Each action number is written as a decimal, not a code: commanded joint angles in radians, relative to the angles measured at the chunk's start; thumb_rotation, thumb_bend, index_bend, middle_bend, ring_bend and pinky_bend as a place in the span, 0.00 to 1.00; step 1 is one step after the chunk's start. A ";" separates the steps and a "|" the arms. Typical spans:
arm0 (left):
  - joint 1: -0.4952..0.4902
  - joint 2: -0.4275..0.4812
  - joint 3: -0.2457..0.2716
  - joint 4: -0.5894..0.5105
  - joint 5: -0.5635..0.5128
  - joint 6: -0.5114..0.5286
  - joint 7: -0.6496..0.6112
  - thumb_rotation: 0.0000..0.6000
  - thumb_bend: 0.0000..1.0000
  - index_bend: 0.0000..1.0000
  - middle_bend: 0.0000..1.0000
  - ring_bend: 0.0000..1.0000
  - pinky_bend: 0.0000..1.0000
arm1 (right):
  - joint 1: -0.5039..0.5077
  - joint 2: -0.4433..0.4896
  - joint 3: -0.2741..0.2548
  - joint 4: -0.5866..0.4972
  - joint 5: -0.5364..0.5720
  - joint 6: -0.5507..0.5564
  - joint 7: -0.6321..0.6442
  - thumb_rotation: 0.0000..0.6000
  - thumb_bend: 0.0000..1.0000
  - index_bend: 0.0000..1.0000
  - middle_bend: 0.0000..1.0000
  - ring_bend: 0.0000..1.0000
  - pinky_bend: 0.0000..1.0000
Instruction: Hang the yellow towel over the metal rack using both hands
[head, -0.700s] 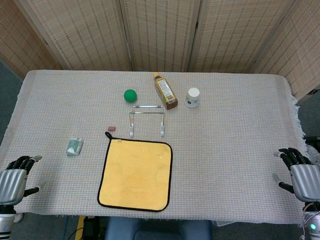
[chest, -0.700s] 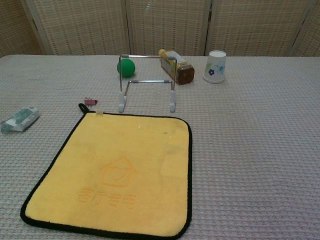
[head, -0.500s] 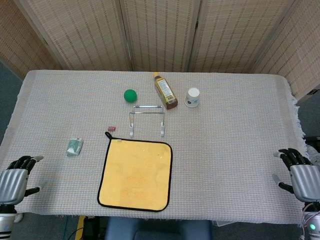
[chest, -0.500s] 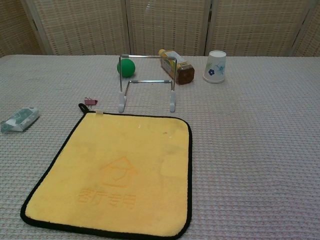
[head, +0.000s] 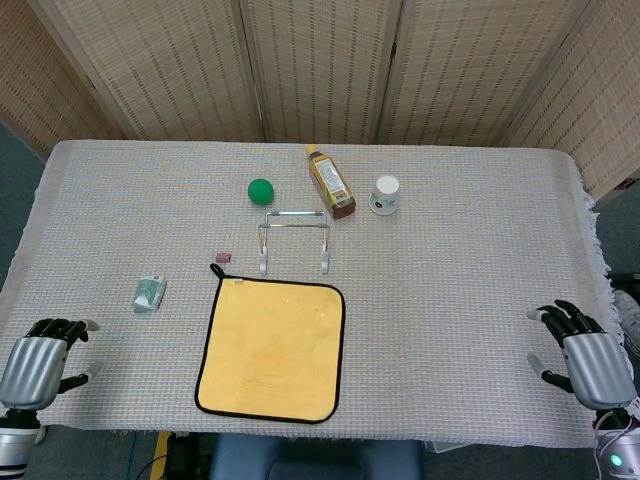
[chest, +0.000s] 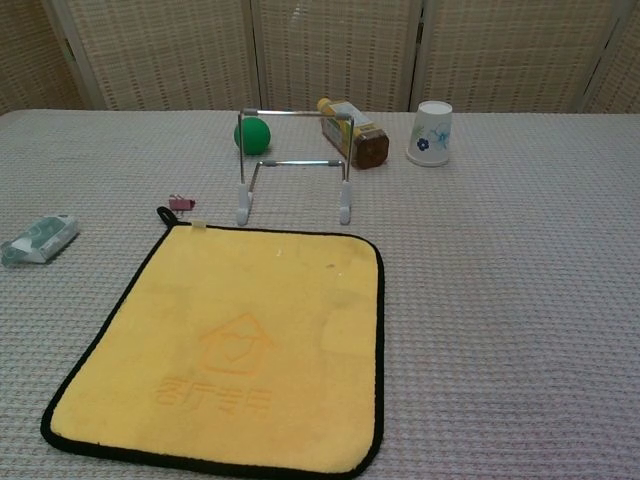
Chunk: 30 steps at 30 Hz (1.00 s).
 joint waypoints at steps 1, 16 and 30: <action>-0.017 -0.001 0.018 0.015 0.047 -0.007 -0.010 1.00 0.20 0.45 0.69 0.53 0.53 | 0.012 0.003 -0.011 -0.018 -0.037 -0.002 -0.005 1.00 0.24 0.27 0.30 0.22 0.32; -0.114 -0.027 0.125 0.052 0.213 -0.165 -0.009 1.00 0.20 0.47 0.95 0.76 0.85 | 0.090 -0.006 -0.052 -0.059 -0.143 -0.103 -0.014 1.00 0.26 0.27 0.39 0.42 0.43; -0.161 -0.152 0.160 0.107 0.245 -0.247 0.004 1.00 0.20 0.52 1.00 0.81 0.89 | 0.154 -0.021 -0.077 -0.070 -0.180 -0.186 -0.006 1.00 0.27 0.27 0.45 0.50 0.48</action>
